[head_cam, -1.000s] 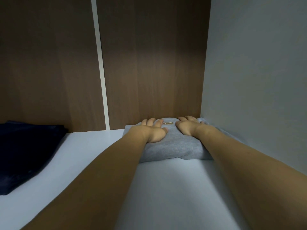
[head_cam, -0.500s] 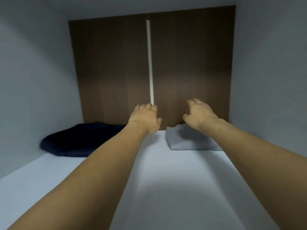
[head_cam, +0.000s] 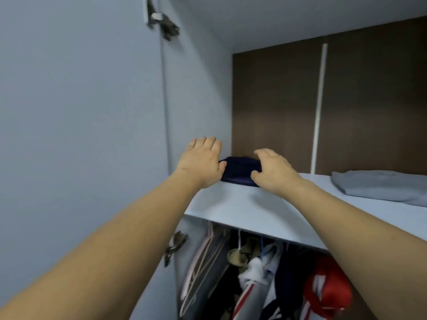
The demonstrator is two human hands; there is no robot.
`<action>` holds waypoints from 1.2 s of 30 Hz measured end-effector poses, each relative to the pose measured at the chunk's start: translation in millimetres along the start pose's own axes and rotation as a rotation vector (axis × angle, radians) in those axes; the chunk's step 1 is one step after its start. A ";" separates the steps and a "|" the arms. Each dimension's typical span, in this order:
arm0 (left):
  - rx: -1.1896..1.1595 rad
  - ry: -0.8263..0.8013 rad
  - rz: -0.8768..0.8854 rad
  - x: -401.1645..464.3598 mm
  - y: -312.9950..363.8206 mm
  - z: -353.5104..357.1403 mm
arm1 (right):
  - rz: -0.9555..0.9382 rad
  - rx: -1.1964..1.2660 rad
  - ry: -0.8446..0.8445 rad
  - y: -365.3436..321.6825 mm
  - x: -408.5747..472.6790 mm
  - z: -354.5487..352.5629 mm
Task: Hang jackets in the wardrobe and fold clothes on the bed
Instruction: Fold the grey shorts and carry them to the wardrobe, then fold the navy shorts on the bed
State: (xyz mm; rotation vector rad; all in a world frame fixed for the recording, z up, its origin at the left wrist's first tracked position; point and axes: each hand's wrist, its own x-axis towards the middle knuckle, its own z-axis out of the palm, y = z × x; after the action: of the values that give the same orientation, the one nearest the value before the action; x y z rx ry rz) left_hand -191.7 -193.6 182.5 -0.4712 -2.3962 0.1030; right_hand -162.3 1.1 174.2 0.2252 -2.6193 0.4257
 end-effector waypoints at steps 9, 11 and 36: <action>0.265 0.046 -0.110 -140.2 -63.3 -111.1 | -0.233 0.184 0.011 -129.3 -55.3 -3.1; 0.321 0.061 -0.147 -174.1 -67.6 -134.7 | -0.314 0.240 0.021 -154.0 -71.0 -1.9; 0.892 -0.124 -0.763 -637.6 72.6 -467.9 | -0.948 0.754 -0.088 -397.1 -482.3 -90.6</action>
State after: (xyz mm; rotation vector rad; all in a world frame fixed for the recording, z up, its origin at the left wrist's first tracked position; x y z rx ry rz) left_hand 578.7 -379.9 133.2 0.8593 -2.1917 0.8094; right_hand 389.6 -300.8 121.9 1.6352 -1.9700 1.0003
